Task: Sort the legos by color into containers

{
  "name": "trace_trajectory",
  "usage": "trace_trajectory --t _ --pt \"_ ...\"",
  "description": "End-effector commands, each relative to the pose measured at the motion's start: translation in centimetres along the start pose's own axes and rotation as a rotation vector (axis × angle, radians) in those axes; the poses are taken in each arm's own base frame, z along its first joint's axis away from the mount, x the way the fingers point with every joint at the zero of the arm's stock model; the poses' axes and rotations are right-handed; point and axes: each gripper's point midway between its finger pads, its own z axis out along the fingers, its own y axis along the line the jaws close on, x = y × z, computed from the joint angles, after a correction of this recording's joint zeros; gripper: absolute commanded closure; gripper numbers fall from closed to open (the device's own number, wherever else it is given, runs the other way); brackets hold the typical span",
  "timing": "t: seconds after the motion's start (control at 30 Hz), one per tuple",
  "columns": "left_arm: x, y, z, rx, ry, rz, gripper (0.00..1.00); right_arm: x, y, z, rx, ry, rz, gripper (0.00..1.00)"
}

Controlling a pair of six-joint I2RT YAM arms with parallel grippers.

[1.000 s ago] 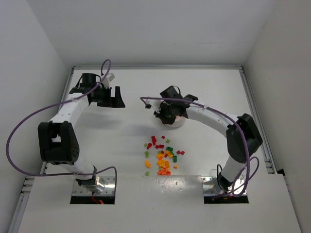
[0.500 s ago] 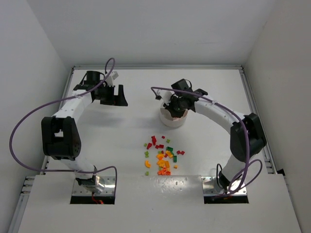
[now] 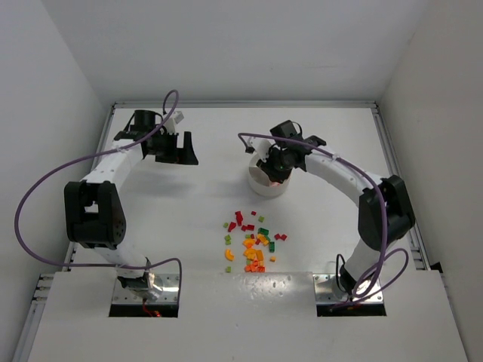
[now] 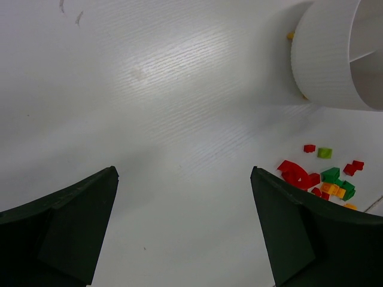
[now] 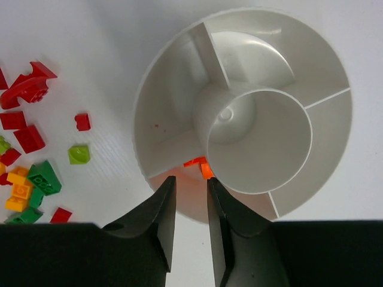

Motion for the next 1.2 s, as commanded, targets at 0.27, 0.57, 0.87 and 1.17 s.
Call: trace_trajectory --t 0.27,0.57,0.87,1.17 --pt "-1.5 -1.0 -0.5 0.011 -0.037 0.033 0.01 -2.2 4.2 -4.7 -0.191 -0.146 -0.184 0.82" --pt "-1.1 -1.3 -0.8 0.005 -0.037 0.05 0.01 7.3 16.5 -2.7 -0.66 0.136 -0.392 0.82" --pt "-0.5 -1.4 -1.4 -0.006 -0.045 0.074 0.01 9.2 23.8 -2.6 -0.763 0.083 -0.682 0.73" --pt "0.7 -1.9 -2.4 -0.007 -0.053 0.097 0.01 11.8 27.2 -0.5 -0.87 0.229 -0.686 0.84"
